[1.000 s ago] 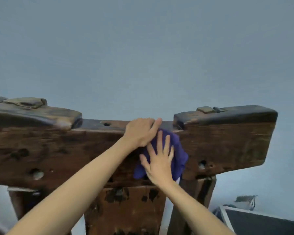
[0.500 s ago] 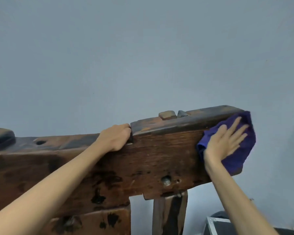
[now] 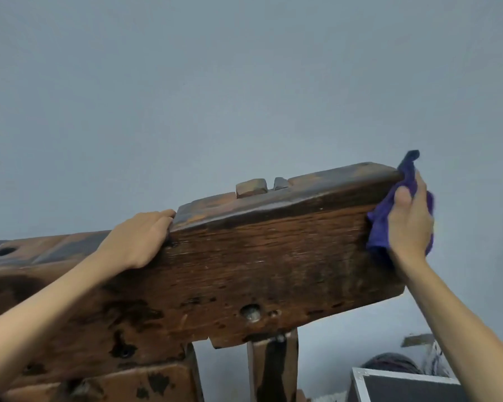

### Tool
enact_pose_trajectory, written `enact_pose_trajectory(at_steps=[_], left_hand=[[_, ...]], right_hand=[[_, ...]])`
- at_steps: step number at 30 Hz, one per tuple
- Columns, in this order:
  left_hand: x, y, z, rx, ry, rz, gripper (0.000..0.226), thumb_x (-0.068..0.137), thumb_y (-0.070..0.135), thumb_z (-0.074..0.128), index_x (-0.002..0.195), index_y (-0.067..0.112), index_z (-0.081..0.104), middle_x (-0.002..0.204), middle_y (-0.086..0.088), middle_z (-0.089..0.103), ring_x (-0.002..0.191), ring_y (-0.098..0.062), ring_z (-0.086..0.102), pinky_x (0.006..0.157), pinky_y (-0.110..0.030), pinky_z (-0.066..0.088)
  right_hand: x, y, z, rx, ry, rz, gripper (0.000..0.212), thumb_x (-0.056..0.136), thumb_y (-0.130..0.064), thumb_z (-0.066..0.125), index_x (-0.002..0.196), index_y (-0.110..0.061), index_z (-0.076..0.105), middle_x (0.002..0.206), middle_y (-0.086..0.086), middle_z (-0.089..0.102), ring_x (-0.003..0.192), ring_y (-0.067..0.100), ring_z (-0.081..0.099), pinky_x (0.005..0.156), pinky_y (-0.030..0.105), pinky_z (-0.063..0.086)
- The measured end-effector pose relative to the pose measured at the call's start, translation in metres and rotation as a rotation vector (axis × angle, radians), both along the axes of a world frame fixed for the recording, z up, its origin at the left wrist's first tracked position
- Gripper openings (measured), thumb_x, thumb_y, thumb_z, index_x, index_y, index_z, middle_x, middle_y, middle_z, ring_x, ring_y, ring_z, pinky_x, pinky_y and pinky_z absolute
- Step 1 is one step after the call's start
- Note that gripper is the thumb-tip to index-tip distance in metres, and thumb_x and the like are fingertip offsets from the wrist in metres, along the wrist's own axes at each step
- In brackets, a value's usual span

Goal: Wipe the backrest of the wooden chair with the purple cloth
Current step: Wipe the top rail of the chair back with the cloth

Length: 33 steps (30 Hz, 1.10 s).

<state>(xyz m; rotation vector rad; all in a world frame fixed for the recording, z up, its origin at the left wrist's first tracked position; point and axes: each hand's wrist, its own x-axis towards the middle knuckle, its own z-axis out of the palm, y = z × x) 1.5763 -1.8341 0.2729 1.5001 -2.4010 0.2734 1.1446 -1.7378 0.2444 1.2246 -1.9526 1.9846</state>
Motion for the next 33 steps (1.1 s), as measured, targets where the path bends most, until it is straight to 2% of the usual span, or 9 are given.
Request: enact_pose_trajectory(at_steps=[3,6,10,15,18,21,25,28,33], left_hand=[[-0.002,0.007,0.006,0.044,0.034,-0.032,0.033,0.087,0.030,0.021,0.085,0.021,0.053,0.098,-0.008,0.067,0.095,-0.031,0.059,0.084,-0.045,0.049],[-0.004,0.008,0.009,0.068,0.045,-0.030,0.029,0.085,0.029,0.021,0.079,0.021,0.048,0.094,-0.007,0.065,0.092,-0.031,0.058,0.082,-0.047,0.048],[-0.003,0.007,0.010,0.090,0.049,-0.003,0.026,0.091,0.028,0.024,0.080,0.021,0.046,0.098,-0.008,0.064,0.093,-0.032,0.057,0.082,-0.046,0.049],[0.004,0.007,0.008,0.170,0.176,-0.006,0.031,0.098,0.039,0.027,0.073,0.037,0.045,0.087,0.005,0.058,0.091,-0.024,0.058,0.075,-0.037,0.044],[0.003,0.013,0.011,0.164,0.182,-0.045,0.029,0.095,0.042,0.029,0.075,0.045,0.051,0.090,0.006,0.062,0.095,-0.023,0.061,0.073,-0.035,0.044],[0.008,0.024,0.011,0.113,0.134,-0.068,0.034,0.103,0.043,0.031,0.107,0.038,0.064,0.109,0.003,0.072,0.106,-0.025,0.064,0.083,-0.037,0.052],[0.043,0.040,-0.001,0.054,0.025,-0.021,0.056,0.102,0.062,0.015,0.149,0.047,0.041,0.157,0.015,0.044,0.146,-0.013,0.041,0.111,-0.037,0.043],[0.094,0.056,-0.014,-0.029,0.020,-0.006,0.066,0.098,0.068,0.008,0.155,0.045,0.031,0.162,0.016,0.035,0.150,-0.008,0.032,0.119,-0.032,0.031],[0.176,0.066,-0.025,-0.095,-0.001,0.080,0.062,0.099,0.065,0.012,0.155,0.045,0.031,0.160,0.017,0.038,0.149,-0.008,0.034,0.120,-0.035,0.027]], right_hand=[[-0.017,-0.012,0.078,0.358,0.141,0.071,0.053,0.085,-0.068,0.029,0.090,-0.034,0.070,0.091,0.005,0.074,0.108,0.036,0.063,0.087,0.040,0.044],[0.021,-0.031,0.124,0.781,0.606,0.069,0.070,0.072,-0.084,0.029,0.103,-0.037,0.069,0.114,0.002,0.066,0.115,0.033,0.061,0.089,0.043,0.040],[0.139,-0.073,0.118,0.988,0.972,0.226,0.057,0.092,-0.064,0.030,0.129,-0.036,0.062,0.144,0.002,0.059,0.130,0.030,0.053,0.097,0.045,0.036],[0.164,-0.070,0.106,0.863,0.870,0.407,0.064,0.094,-0.069,0.022,0.156,-0.052,0.016,0.157,0.001,0.046,0.142,0.032,0.042,0.095,0.047,0.028],[0.134,-0.054,0.111,0.714,0.781,0.403,0.062,0.097,-0.064,0.032,0.152,-0.038,0.036,0.155,-0.002,0.047,0.141,0.025,0.044,0.101,0.045,0.034],[0.096,-0.043,0.118,0.854,0.940,0.134,0.063,0.093,-0.068,0.017,0.112,-0.032,0.064,0.139,0.006,0.061,0.127,0.028,0.051,0.100,0.048,0.038],[0.056,-0.040,0.124,1.109,0.908,-0.072,0.082,0.085,-0.086,0.005,0.141,-0.047,0.050,0.156,0.005,0.044,0.144,0.034,0.035,0.115,0.060,0.017],[0.053,-0.053,0.126,1.172,0.831,-0.080,0.091,0.070,-0.096,0.007,0.136,-0.050,0.049,0.152,0.007,0.048,0.136,0.036,0.046,0.110,0.059,0.028],[0.053,-0.082,0.120,1.069,0.775,0.019,0.062,0.081,-0.062,0.021,0.123,-0.036,0.058,0.141,0.004,0.059,0.120,0.032,0.057,0.106,0.053,0.042]])
